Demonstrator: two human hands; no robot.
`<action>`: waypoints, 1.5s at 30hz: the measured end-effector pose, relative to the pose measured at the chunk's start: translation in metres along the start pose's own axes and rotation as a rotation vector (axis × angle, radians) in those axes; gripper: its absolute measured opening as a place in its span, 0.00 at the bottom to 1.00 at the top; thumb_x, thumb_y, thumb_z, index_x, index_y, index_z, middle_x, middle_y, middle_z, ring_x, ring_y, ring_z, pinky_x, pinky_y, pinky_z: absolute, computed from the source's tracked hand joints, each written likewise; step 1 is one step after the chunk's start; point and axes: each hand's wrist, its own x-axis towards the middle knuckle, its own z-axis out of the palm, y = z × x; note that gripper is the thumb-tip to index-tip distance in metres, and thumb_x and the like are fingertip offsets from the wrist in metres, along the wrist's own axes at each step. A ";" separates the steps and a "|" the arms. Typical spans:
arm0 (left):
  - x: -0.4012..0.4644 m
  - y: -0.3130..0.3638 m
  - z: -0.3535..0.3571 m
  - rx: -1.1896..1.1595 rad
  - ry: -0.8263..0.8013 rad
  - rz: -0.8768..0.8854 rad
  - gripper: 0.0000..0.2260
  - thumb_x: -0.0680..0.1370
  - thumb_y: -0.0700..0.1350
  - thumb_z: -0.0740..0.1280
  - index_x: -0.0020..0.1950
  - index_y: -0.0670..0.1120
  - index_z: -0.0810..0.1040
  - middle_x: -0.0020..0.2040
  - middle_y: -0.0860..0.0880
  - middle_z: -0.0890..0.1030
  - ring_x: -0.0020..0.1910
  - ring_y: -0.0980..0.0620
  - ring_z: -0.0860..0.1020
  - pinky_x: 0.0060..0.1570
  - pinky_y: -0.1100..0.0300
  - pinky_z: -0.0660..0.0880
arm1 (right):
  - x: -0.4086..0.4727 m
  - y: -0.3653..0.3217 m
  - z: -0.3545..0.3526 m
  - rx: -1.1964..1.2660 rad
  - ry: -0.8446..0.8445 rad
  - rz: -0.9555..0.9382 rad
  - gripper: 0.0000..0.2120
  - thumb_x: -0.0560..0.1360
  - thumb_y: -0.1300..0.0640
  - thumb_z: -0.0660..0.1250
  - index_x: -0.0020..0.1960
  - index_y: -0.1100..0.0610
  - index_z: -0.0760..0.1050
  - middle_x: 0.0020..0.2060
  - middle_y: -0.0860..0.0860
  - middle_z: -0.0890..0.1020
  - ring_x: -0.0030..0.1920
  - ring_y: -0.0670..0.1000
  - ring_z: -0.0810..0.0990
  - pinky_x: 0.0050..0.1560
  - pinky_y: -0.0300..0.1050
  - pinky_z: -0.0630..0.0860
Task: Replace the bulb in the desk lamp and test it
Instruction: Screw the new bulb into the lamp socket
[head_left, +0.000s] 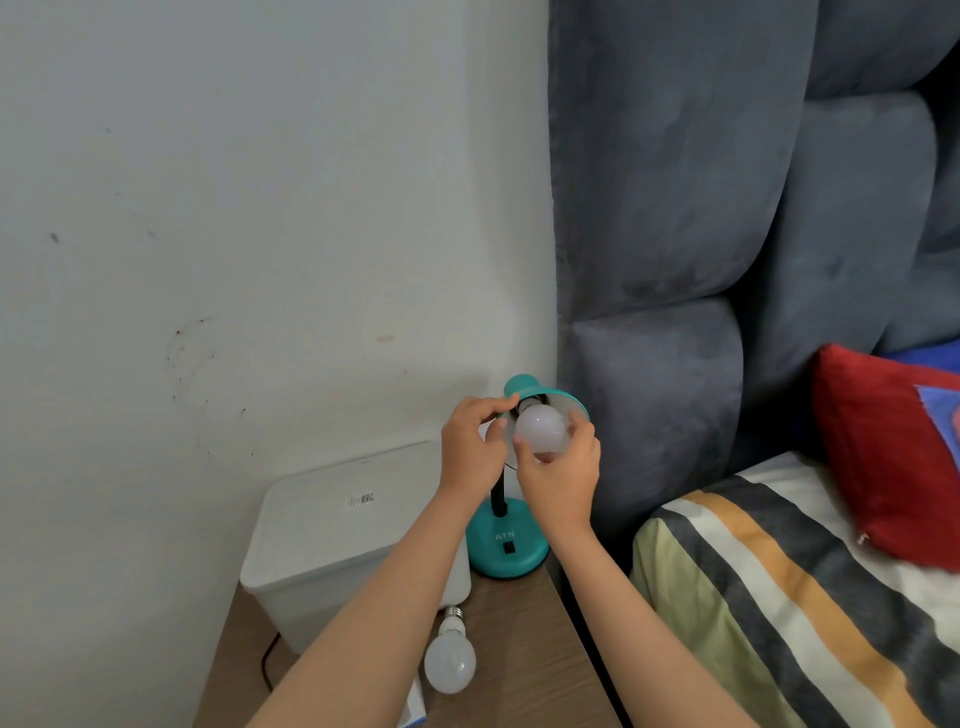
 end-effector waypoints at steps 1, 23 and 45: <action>0.000 0.000 0.000 -0.002 0.000 -0.002 0.15 0.75 0.32 0.63 0.54 0.48 0.81 0.50 0.52 0.79 0.49 0.63 0.76 0.51 0.78 0.69 | 0.000 0.002 0.000 -0.018 -0.014 -0.043 0.29 0.69 0.58 0.73 0.67 0.57 0.66 0.57 0.52 0.71 0.52 0.46 0.71 0.45 0.28 0.74; -0.001 0.001 0.002 0.012 0.018 0.005 0.14 0.75 0.32 0.63 0.53 0.48 0.81 0.50 0.51 0.79 0.48 0.63 0.76 0.51 0.78 0.69 | -0.001 0.002 -0.002 -0.031 -0.050 -0.109 0.27 0.69 0.62 0.73 0.65 0.55 0.69 0.58 0.54 0.70 0.52 0.46 0.73 0.46 0.29 0.73; -0.001 0.004 -0.001 0.004 -0.009 -0.001 0.14 0.75 0.33 0.63 0.54 0.49 0.81 0.51 0.51 0.79 0.49 0.61 0.76 0.51 0.79 0.68 | 0.006 0.005 -0.003 -0.063 -0.012 -0.040 0.24 0.69 0.54 0.74 0.63 0.53 0.72 0.55 0.55 0.79 0.57 0.53 0.76 0.52 0.38 0.68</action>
